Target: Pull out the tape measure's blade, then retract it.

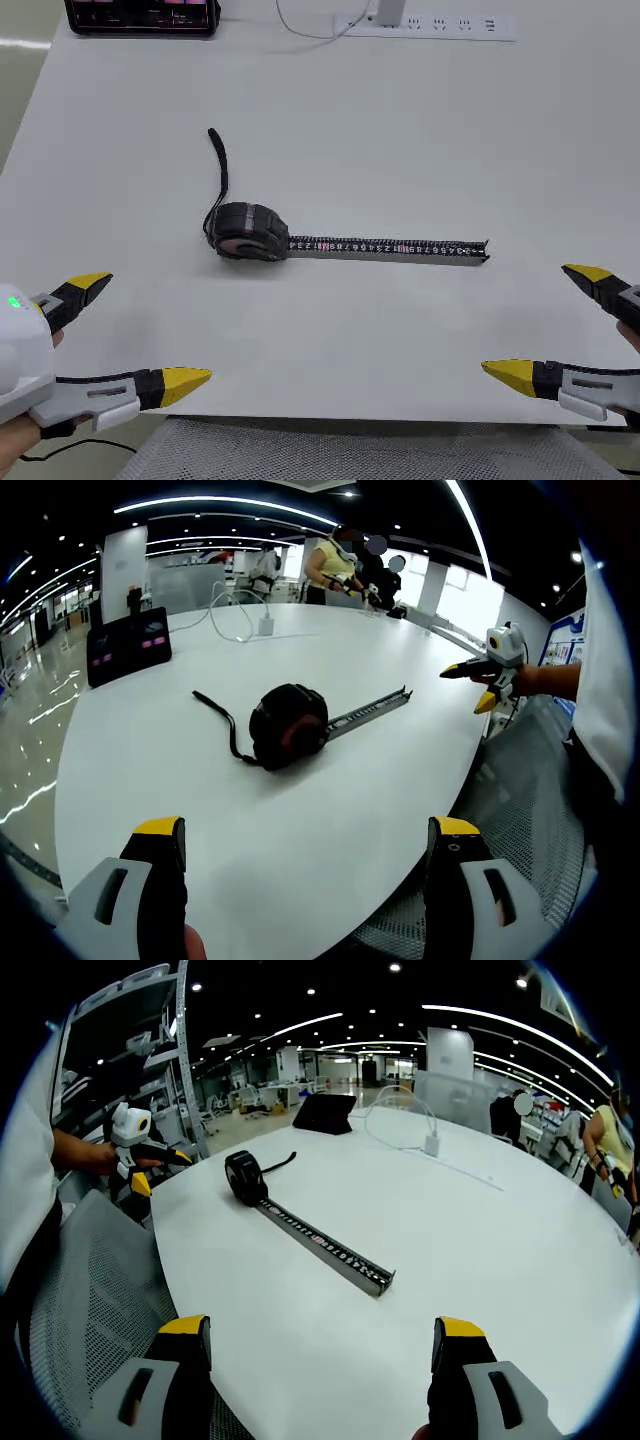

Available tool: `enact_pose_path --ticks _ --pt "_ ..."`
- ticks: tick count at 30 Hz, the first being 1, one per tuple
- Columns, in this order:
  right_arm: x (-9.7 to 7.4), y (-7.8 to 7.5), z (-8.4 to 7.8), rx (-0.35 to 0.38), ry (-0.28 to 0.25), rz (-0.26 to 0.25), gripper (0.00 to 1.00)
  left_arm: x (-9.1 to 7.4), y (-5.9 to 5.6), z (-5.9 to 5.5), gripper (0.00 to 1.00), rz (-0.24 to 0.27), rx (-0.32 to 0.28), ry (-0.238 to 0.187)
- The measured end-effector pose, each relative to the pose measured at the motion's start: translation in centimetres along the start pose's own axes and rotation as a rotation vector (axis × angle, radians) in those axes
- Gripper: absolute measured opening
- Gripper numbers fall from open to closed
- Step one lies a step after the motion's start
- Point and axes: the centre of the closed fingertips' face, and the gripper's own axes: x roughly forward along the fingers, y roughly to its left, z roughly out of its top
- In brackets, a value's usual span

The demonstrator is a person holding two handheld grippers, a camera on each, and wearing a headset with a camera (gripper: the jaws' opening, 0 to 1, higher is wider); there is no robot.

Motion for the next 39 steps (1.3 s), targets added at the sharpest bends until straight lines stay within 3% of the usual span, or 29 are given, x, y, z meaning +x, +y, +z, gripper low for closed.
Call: enact_pose_path --ticks 11,25,39 --pt "0.0 -0.1 0.2 0.005 -0.008 -0.006 0.9 1.1 -0.4 1.2 0.99 0.021 -0.001 -0.028" --pt "-0.1 -0.1 0.5 0.002 -0.016 -0.008 0.88 2.0 -0.9 1.6 0.99 0.017 -0.017 -0.038" --pt "-0.1 0.0 0.7 -0.003 -0.019 -0.004 0.88 1.6 -0.9 1.2 0.99 0.012 -0.016 -0.029"
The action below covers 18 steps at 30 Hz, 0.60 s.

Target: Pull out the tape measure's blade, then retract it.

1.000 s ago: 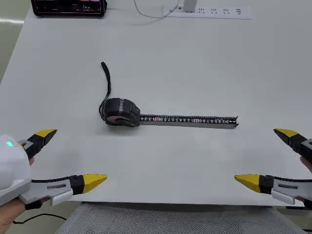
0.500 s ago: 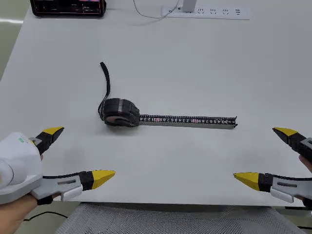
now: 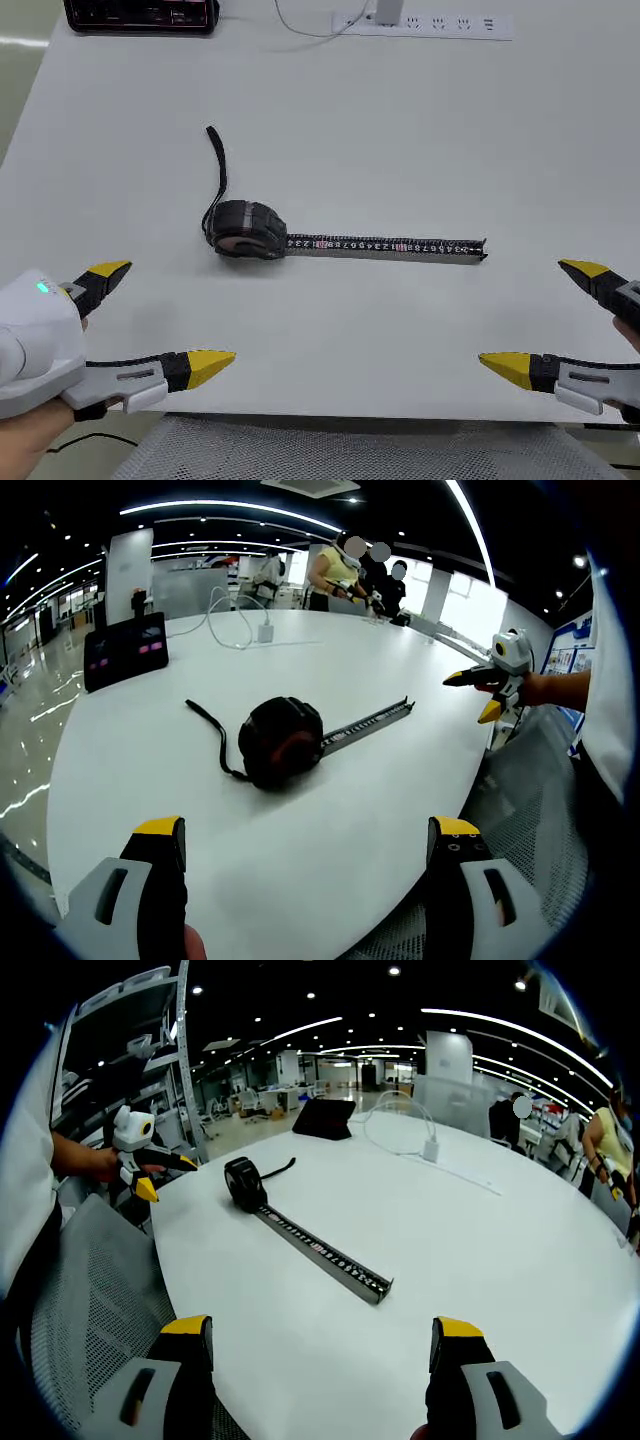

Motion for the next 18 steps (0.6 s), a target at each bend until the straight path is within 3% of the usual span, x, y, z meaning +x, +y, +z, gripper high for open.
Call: enact_pose_path --ticks 18 --pt "0.5 0.2 -0.1 -0.007 0.006 0.014 0.87 1.7 -0.7 0.9 0.99 -0.011 -0.017 -0.01"
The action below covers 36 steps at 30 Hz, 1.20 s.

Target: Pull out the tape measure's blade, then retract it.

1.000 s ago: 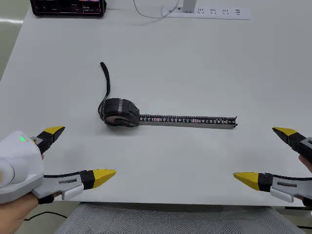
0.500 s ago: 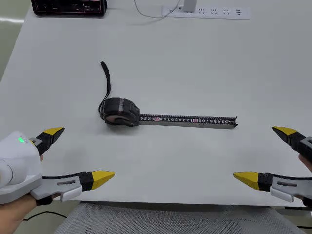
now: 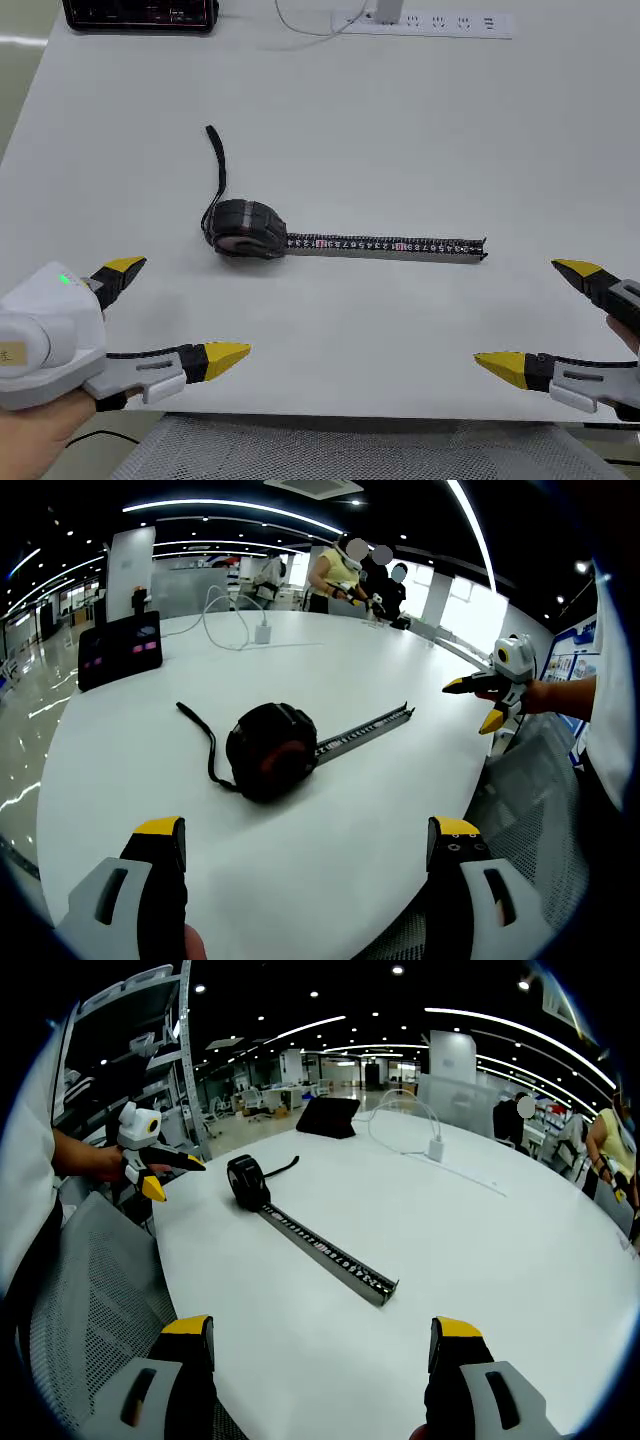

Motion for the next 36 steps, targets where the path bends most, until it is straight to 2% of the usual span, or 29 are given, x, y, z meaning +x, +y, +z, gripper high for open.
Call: enact_pose_path --ticks 12,15,23,36 --pt "0.4 -0.2 0.4 -0.012 -0.004 0.004 0.87 1.5 0.3 1.5 0.99 -0.002 -0.028 -0.032" --pt "0.4 -0.2 0.5 -0.014 -0.005 0.004 0.87 2.1 0.1 1.5 0.98 -0.006 -0.016 -0.025" --pt "0.5 -0.4 0.5 -0.016 -0.005 0.003 0.86 3.1 0.1 1.7 0.97 -0.006 -0.029 -0.028" --pt "0.6 -1.0 0.5 -0.029 -0.001 0.004 0.8 4.7 0.8 2.3 0.95 0.004 -0.046 -0.029"
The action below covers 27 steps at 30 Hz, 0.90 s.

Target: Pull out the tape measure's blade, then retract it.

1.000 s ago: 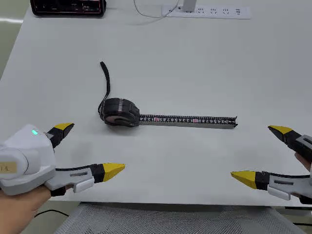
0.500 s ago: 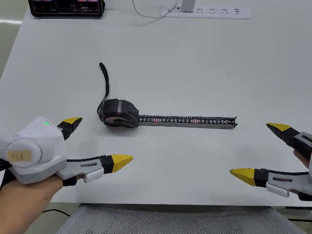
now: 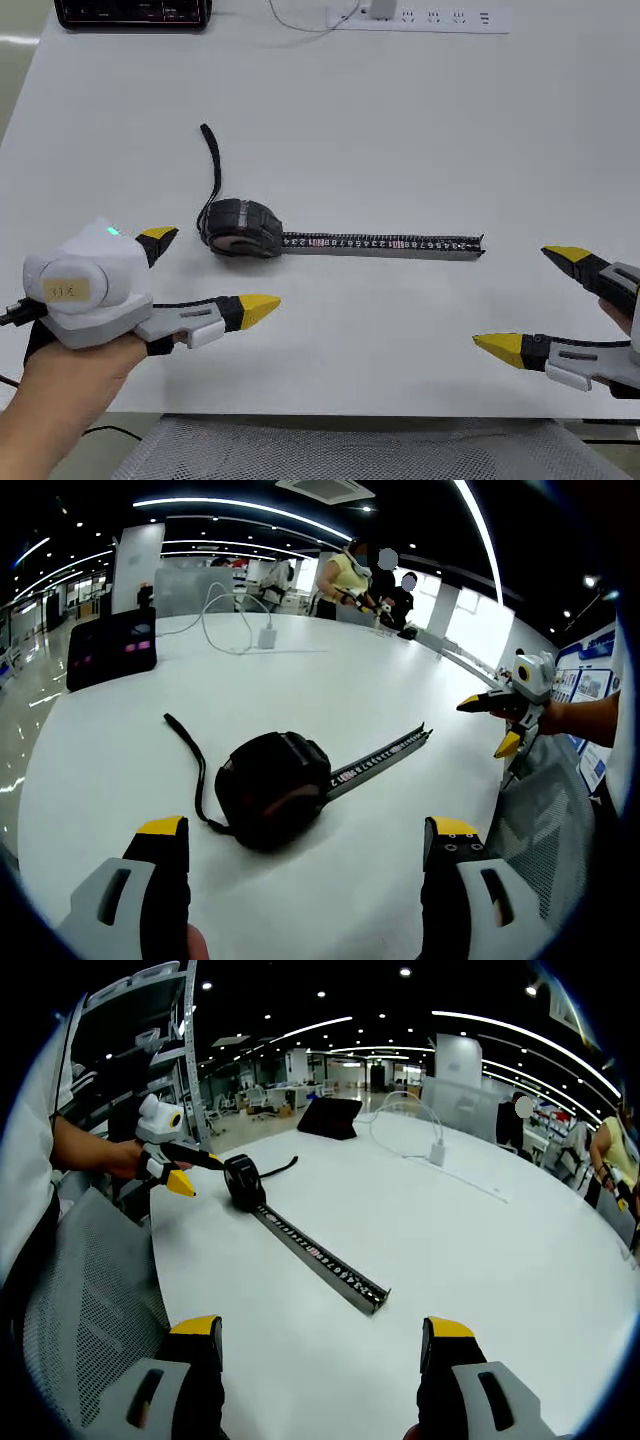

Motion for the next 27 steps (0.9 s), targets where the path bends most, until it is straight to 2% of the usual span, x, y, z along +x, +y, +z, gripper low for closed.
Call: enact_pose_path --ticks 12,16,27 --pt "0.1 -0.3 0.0 0.004 0.004 -0.004 0.78 1.6 -0.1 0.3 0.91 0.002 -0.029 0.001" --pt "0.1 -0.5 0.0 0.004 0.003 -0.007 0.78 1.9 -0.2 0.7 0.9 -0.002 -0.049 -0.01" --pt "0.2 -0.6 0.0 0.008 0.002 -0.006 0.77 2.4 -0.8 0.6 0.9 -0.007 -0.051 -0.009"
